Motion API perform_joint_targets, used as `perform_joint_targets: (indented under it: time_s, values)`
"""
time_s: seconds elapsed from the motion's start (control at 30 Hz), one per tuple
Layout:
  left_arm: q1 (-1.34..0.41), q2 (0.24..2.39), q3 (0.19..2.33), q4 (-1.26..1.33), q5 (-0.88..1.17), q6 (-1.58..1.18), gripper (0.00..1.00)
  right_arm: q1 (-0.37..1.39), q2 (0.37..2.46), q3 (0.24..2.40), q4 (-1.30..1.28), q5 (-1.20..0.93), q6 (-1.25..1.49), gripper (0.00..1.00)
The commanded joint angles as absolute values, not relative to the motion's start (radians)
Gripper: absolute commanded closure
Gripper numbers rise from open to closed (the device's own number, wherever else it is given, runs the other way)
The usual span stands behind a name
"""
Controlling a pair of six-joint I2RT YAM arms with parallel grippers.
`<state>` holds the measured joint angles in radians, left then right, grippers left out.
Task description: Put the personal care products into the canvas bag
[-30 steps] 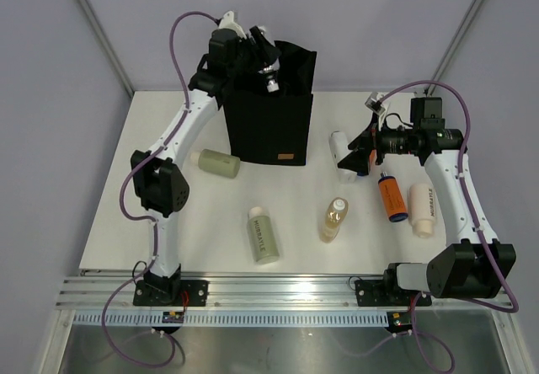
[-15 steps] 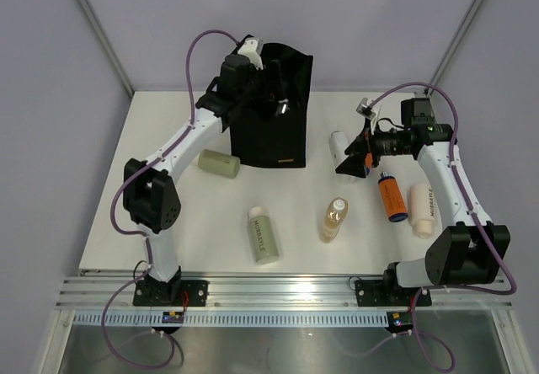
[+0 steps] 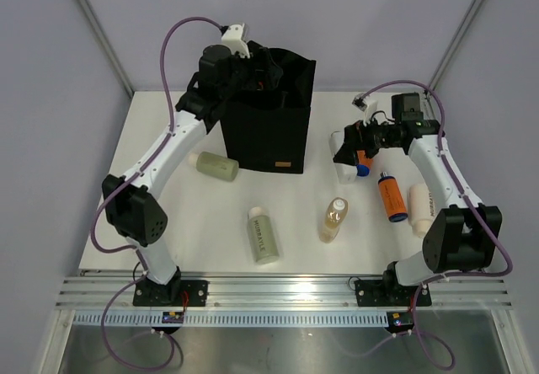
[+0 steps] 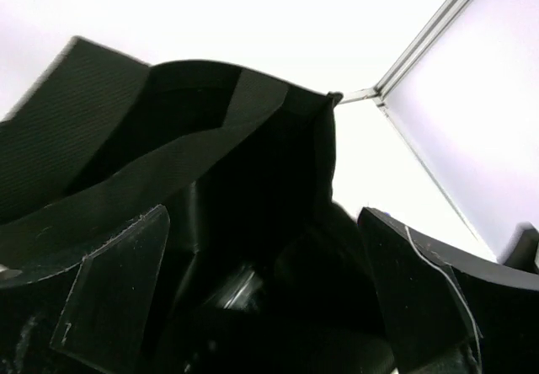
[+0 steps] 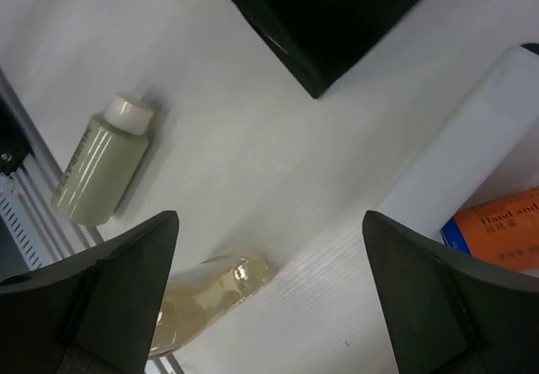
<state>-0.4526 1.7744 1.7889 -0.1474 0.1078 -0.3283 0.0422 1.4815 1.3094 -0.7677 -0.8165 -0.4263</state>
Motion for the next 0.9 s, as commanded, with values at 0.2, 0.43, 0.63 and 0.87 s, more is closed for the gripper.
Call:
perform_joint_targets:
  time_s: [0.2, 0.43, 0.63, 0.87]
  values:
    - [-0.437, 1.427, 1.594, -0.244, -0.047, -0.322, 0.01, 0.172, 1.713, 1.449, -0.513, -0.182, -0.043, 0.01]
    - [-0.433, 1.174, 1.304, -0.275, -0.132, -0.434, 0.01, 0.189, 1.94, 1.606, -0.537, 0.047, -0.011, 0.0]
    - [-0.433, 0.99, 1.074, -0.319, -0.175, -0.551, 0.01, 0.189, 2.052, 1.655, -0.551, 0.063, -0.021, 0.0]
    - [-0.431, 0.841, 0.904, -0.379, -0.261, -0.686, 0.01, 0.189, 2.129, 1.689, -0.603, 0.005, -0.006, 0.11]
